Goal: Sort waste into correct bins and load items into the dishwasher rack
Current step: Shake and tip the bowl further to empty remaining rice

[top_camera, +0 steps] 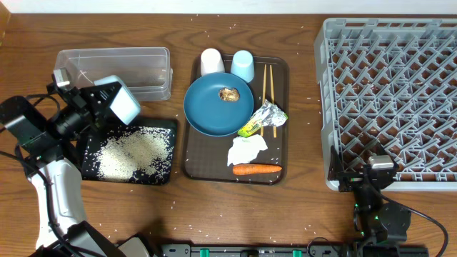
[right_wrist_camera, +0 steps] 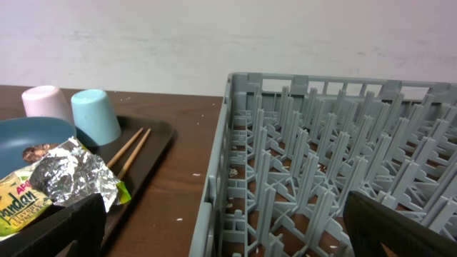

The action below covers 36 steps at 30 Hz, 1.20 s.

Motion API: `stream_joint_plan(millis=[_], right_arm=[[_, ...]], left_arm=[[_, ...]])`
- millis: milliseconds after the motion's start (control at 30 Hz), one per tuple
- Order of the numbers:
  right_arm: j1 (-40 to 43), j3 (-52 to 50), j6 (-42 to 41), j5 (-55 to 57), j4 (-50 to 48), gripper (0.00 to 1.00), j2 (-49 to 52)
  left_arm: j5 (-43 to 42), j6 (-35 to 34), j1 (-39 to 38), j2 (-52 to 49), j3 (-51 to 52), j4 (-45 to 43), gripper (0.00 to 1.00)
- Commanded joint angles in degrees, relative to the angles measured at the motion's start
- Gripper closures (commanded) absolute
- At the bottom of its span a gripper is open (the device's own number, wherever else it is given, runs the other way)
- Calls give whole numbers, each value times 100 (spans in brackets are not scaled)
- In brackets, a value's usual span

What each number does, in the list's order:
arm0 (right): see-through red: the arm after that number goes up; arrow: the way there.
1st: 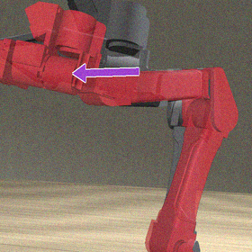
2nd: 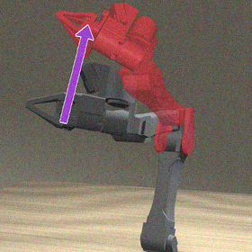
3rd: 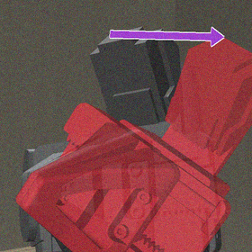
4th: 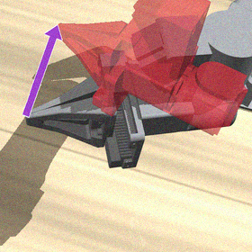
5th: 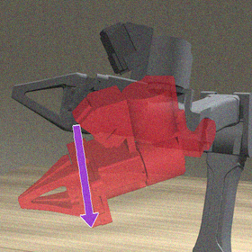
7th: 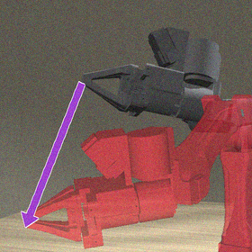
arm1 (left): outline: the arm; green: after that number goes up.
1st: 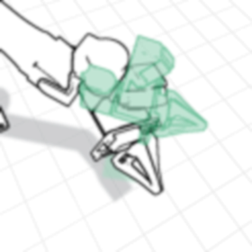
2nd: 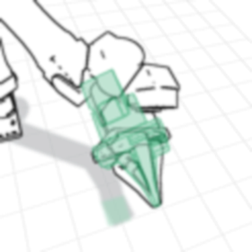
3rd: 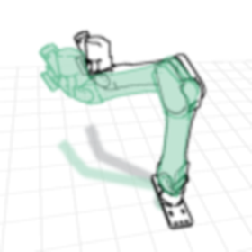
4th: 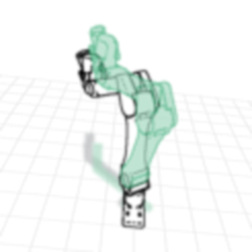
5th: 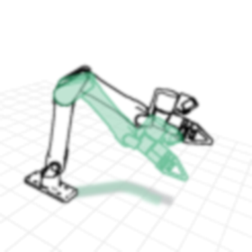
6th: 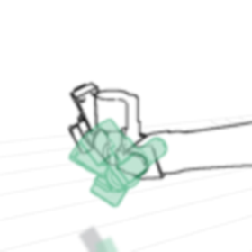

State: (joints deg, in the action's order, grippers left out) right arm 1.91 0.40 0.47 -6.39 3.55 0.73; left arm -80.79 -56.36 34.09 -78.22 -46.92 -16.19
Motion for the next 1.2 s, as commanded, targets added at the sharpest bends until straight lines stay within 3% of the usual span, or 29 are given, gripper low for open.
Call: stream_joint_plan(millis=[0, 100, 233, 533, 667, 767, 967, 1167], right_arm=[[-85, -9, 2, 15, 15, 1, -13], [-85, -9, 2, 15, 15, 1, -13], [-85, -9, 2, 15, 15, 1, -13], [-85, -9, 2, 15, 15, 1, -13], [-85, -9, 2, 15, 15, 1, -13], [-85, -9, 2, 15, 15, 1, -13], [-85, -9, 2, 15, 15, 1, -13], [-85, -9, 2, 15, 15, 1, -13]], left_arm=[[33, -273, -17, 2, -76, 243, 94], [470, 345, -13, 0, -76, 326, 94], [715, 223, -50, 2, -76, 1023, 94], [1010, 389, -382, 291, -79, 1102, 94], [1615, 505, -490, 673, -79, 1384, 94], [2194, 990, -560, 1025, -111, 1891, 94], [3823, 2688, -942, 1692, -254, 3171, 94], [5169, 3346, -1565, 1803, -251, 3467, 94]])
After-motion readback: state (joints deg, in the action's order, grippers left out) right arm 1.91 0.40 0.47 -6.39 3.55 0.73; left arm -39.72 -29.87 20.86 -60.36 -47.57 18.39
